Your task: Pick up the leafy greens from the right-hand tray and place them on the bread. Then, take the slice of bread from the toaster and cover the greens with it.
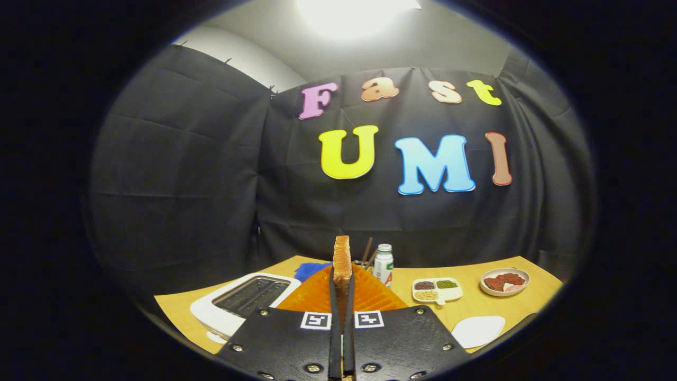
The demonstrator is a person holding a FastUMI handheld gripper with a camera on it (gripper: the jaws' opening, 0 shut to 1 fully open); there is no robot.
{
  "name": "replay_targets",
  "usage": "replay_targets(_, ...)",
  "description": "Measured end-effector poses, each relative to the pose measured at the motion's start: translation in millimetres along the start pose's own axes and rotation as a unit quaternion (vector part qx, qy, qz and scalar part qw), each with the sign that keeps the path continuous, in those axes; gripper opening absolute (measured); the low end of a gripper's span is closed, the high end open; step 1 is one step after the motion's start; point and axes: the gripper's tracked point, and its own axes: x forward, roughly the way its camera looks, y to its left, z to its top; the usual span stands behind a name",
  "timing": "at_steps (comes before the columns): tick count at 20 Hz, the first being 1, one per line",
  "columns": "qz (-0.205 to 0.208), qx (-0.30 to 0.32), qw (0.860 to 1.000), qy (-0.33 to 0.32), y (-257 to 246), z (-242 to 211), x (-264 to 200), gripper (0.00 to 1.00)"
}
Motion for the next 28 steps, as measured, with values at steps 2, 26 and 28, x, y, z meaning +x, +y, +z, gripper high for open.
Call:
replay_targets(2,-0.007,0.013,1.000,0.012,-17.8,-14.1,3.1,0.02)
replay_targets(26,0.040,0.207,0.974,0.080,-42.9,-129.1,45.8,0.02)
replay_targets(28,0.025,0.201,0.975,0.087,-52.8,-137.7,47.1,0.02)
